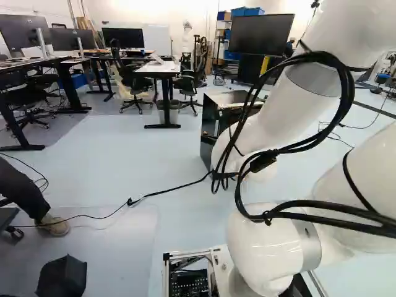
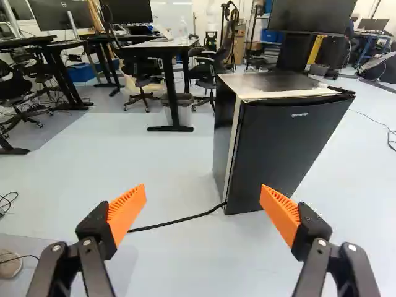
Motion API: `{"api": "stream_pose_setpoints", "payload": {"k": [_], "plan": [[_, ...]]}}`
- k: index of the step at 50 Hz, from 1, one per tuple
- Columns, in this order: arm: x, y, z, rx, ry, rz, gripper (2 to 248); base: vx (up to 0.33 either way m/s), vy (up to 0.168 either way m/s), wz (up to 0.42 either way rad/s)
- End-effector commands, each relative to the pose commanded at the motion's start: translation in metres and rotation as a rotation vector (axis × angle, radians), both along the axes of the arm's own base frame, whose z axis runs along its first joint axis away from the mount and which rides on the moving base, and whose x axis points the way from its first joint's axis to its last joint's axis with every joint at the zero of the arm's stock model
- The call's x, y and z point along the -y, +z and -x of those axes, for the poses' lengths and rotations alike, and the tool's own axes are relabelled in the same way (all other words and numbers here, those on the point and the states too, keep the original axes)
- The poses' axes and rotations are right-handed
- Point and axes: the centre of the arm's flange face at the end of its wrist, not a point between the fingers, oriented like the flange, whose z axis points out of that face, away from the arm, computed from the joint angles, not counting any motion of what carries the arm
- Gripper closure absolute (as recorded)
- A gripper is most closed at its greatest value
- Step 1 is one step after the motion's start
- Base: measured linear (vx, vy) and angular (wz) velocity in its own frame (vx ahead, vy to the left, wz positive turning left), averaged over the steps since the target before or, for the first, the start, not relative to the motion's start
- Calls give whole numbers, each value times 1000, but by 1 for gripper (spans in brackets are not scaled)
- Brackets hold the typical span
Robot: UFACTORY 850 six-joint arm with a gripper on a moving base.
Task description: Open the fridge door
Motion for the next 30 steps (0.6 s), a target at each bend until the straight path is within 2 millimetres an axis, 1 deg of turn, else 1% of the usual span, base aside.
{"api": "stream_pose_setpoints", "payload": {"k": [30], "plan": [[0,0,0,0,0,0,3,89,0,-12]]}}
